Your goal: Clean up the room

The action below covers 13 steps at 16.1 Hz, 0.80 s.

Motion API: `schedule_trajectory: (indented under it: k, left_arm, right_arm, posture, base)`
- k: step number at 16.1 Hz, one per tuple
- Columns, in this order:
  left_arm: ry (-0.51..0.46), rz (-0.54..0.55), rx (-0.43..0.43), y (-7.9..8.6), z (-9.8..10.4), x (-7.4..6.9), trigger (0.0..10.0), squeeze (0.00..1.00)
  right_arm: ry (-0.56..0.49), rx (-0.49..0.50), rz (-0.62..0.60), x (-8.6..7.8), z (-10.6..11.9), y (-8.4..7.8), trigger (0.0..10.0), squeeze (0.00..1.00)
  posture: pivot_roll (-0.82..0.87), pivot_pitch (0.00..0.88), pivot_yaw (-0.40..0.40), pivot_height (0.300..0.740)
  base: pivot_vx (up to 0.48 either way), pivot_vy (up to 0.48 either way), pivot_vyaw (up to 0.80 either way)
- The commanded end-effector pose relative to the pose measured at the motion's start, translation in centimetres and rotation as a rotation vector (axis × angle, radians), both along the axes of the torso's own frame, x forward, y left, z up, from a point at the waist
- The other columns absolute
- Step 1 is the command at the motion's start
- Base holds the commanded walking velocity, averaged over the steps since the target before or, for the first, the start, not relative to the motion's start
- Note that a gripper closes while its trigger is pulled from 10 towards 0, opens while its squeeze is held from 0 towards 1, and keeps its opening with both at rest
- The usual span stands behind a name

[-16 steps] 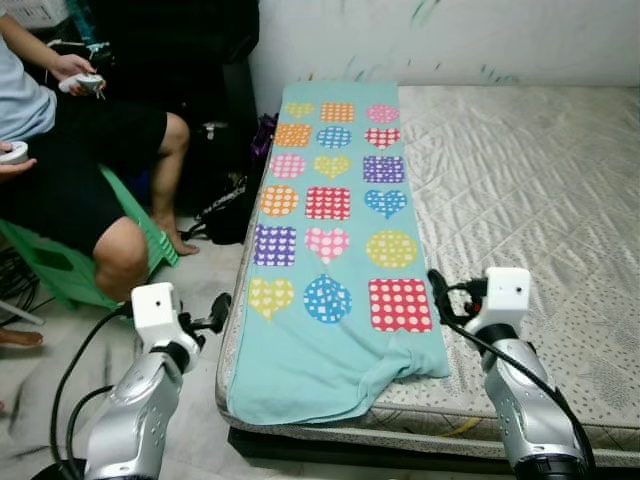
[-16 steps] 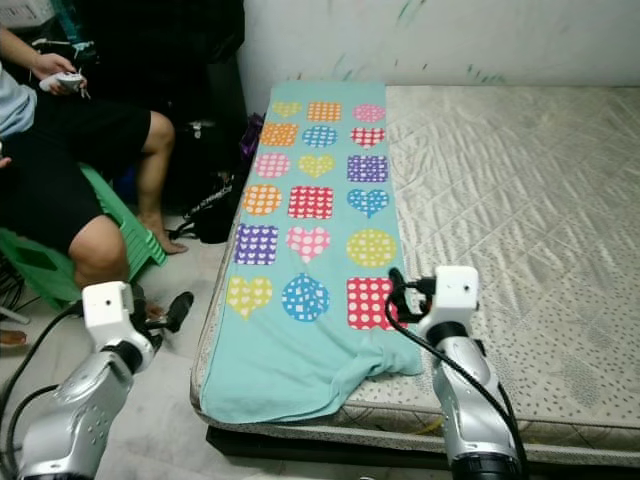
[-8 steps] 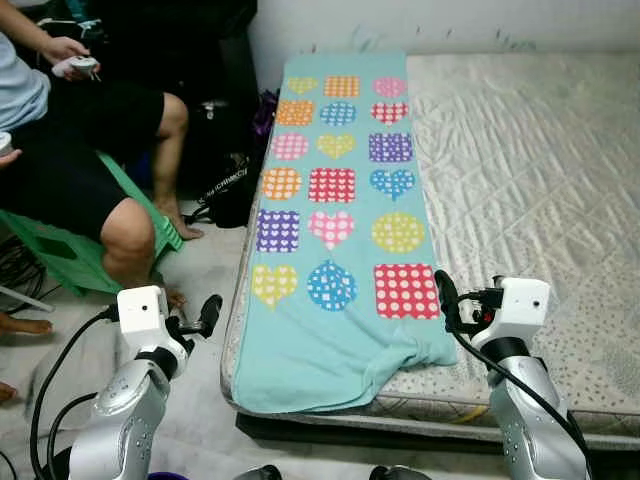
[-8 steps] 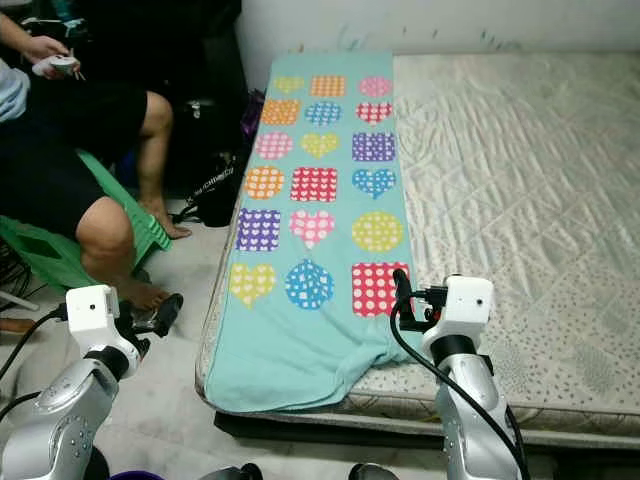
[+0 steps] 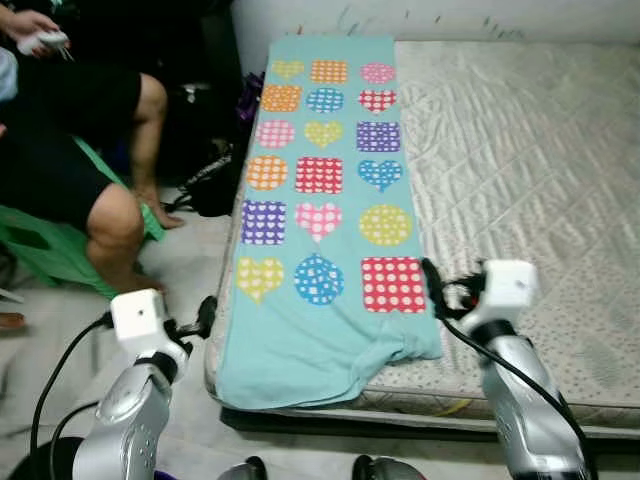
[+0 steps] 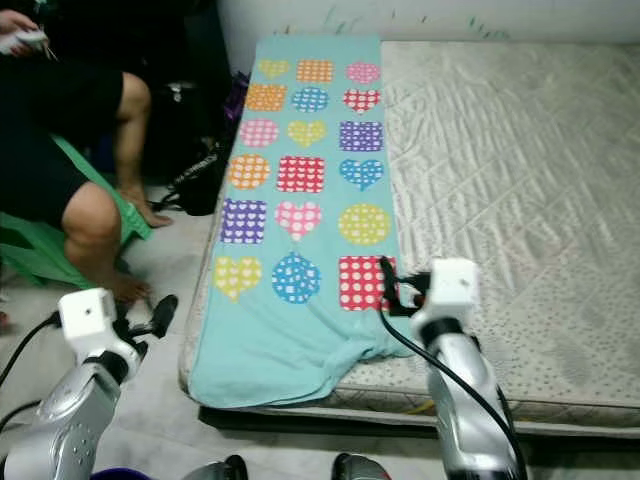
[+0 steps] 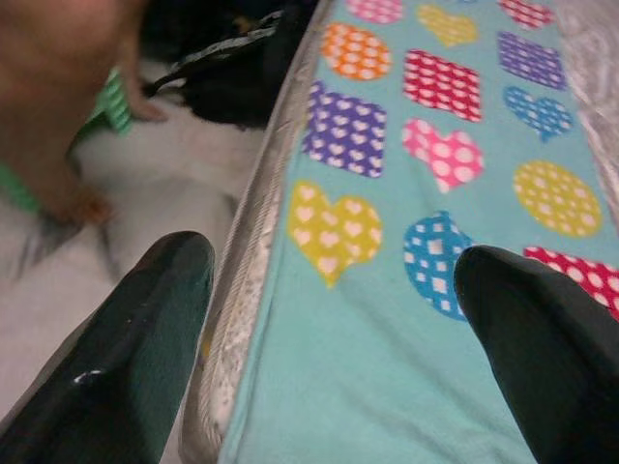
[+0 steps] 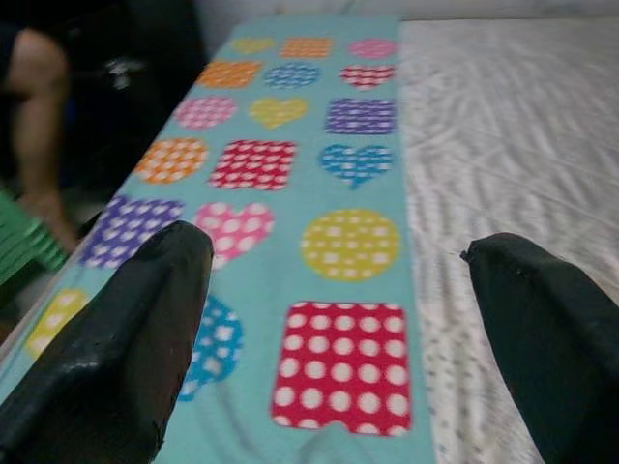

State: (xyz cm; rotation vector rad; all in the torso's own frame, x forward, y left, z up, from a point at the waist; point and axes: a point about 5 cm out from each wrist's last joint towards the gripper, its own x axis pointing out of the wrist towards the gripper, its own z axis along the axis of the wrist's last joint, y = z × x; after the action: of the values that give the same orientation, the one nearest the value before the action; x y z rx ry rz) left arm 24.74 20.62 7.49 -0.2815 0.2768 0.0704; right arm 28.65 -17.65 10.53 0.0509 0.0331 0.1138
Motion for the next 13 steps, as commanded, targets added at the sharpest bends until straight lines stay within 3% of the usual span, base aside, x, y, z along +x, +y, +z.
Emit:
schedule_trajectory:
  k: [1,9,13]
  left_arm:
    - [0.008,0.053,0.013,1.1,-0.2,-0.7,10.0,0.00]
    - [0.019,0.077,0.060,2.0,-0.2,-0.6,10.0,0.00]
    - [0.019,0.068,0.065,2.1,0.0,-0.2,10.0,0.00]
  right_arm:
    - [0.036,-0.008,0.029,0.1,-0.6,0.4,10.0,0.00]
    - [0.052,-0.002,0.040,0.9,-1.2,1.2,10.0,0.00]
    - [0.040,0.006,0.002,0.7,-1.3,0.5,10.0,0.00]
  posture:
    - [-0.12,0.178,-0.028,0.740]
    - [-0.10,0.164,-0.019,0.740]
    - [-0.11,0.176,-0.002,0.740]
  base:
    - [0.000,0.000,0.00]
    - [0.000,0.000,0.00]
    - [0.000,0.000,0.00]
